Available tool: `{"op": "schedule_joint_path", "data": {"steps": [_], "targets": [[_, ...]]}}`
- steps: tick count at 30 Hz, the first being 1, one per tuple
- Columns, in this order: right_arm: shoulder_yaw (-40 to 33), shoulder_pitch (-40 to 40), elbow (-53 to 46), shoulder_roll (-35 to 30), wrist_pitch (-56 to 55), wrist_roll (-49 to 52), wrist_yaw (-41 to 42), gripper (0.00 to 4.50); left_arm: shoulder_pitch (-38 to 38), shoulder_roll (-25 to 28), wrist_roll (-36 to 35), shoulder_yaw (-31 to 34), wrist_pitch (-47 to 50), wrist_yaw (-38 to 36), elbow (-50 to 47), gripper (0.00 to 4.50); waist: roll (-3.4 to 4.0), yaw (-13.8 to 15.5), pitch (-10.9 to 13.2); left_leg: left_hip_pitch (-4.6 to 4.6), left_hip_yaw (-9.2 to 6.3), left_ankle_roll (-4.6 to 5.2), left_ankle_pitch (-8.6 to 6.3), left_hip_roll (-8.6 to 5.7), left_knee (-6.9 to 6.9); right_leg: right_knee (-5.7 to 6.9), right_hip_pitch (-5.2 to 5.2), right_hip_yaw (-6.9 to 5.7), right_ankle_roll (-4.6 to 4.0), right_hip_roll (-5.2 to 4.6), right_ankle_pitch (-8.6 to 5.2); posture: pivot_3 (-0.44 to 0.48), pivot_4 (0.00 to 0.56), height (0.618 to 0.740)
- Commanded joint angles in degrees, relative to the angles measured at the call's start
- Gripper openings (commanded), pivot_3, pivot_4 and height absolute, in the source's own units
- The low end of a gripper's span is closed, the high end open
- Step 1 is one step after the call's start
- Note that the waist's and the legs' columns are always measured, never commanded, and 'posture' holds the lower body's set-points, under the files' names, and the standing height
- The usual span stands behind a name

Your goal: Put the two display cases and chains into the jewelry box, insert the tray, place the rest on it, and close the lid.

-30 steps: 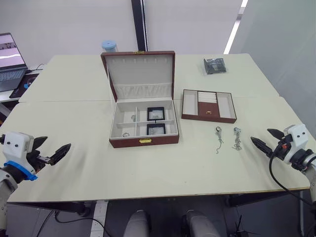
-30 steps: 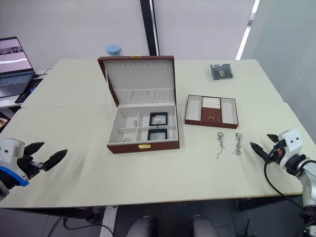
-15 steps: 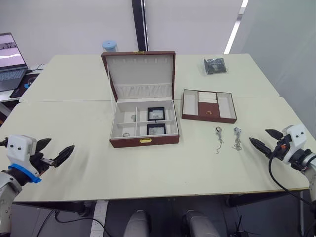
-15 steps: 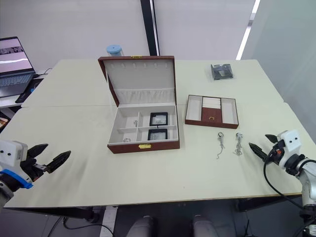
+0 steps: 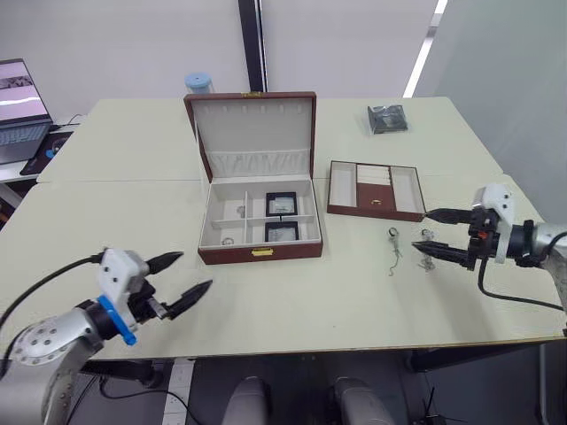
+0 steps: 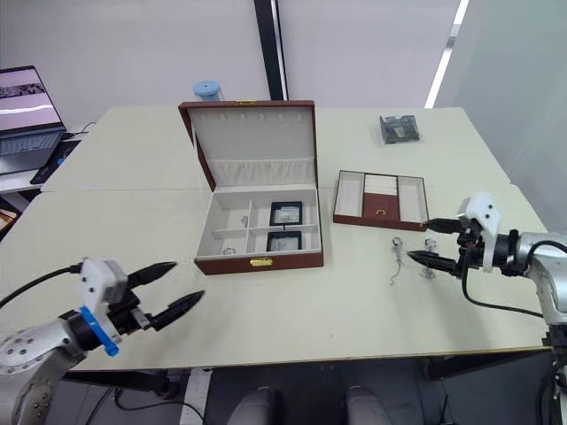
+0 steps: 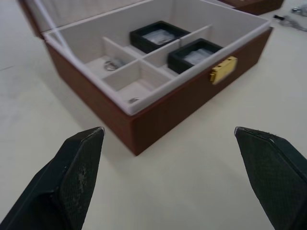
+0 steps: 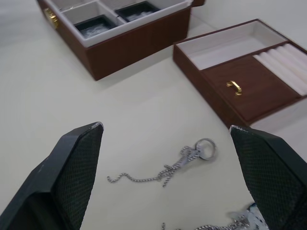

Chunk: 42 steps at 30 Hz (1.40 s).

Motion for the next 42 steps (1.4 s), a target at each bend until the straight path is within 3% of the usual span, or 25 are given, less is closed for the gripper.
{"op": "schedule_joint_path", "data": {"steps": [1, 6, 12, 19, 25, 35, 42], "targets": [[5.2, -6.63, 3.5, -0.29, -1.94, -3.46, 4.52, 4.46, -1.43, 0.26, 2.24, -4.68, -3.24, -2.22, -3.21, 4.5, 0.0, -0.11, 0.0, 0.0, -0.01, 0.0, 0.0, 0.01, 0.0, 0.0, -0.01, -0.01, 0.0, 0.01, 0.0, 0.0, 0.15, 0.74], [11.7, -17.1, 14.99, 2.62, -6.85, -8.8, 9.75, 4.46, -2.58, -0.01, 6.06, -11.23, -8.01, -4.81, -3.88, 4.5, 0.01, -0.14, 0.01, -0.01, 0.02, 0.0, 0.0, 0.02, -0.02, -0.01, -0.05, 0.02, -0.01, 0.08, 0.0, 0.0, 0.15, 0.74], [16.58, -29.31, 36.94, 7.32, -19.51, -17.54, 11.43, 4.46, -4.05, -1.33, 6.21, -14.81, -9.9, -5.14, -5.01, 4.5, 0.01, -0.09, 0.02, -0.02, 0.02, 0.0, 0.0, 0.02, 0.01, -0.01, -0.04, 0.0, -0.01, 0.06, 0.01, 0.0, 0.15, 0.74], [17.95, -39.95, 58.41, 10.32, -28.85, -25.77, 6.22, 4.46, -4.74, -1.6, 6.53, -16.63, -10.96, -5.14, -6.06, 4.5, 0.07, -0.09, 0.06, -0.02, 0.06, 0.0, 0.01, 0.02, 0.01, -0.02, -0.06, 0.03, -0.02, 0.04, 0.01, 0.0, 0.15, 0.74], [18.6, -42.07, 65.48, 12.14, -31.72, -30.93, 0.8, 4.46, -5.48, -2.56, 5.74, -17.14, -11.13, -4.4, -6.92, 4.5, 0.08, -0.09, 0.06, -0.02, 0.06, 0.0, 0.01, 0.03, 0.01, -0.01, -0.05, 0.03, -0.02, 0.03, 0.01, 0.0, 0.15, 0.74], [16.73, -41.57, 69.19, 15.74, -31.4, -33.91, -5.02, 4.46, -6.65, -4.5, 5.63, -16.76, -9.85, -1.76, -7.05, 4.5, 0.09, -0.12, 0.07, -0.01, 0.06, -0.01, 0.01, 0.03, 0.01, 0.02, -0.06, 0.03, -0.02, 0.03, 0.01, 0.0, 0.15, 0.74], [15.98, -41.64, 69.59, 16.31, -30.97, -34.66, -5.63, 2.22, -6.82, -4.28, 5.53, -16.81, -8.55, -0.29, -8.55, 4.5, 0.09, -0.09, 0.07, -0.01, 0.06, -0.01, 0.01, 0.02, 0.02, 0.03, -0.05, 0.03, -0.02, 0.01, 0.01, 0.0, 0.15, 0.74]]}}
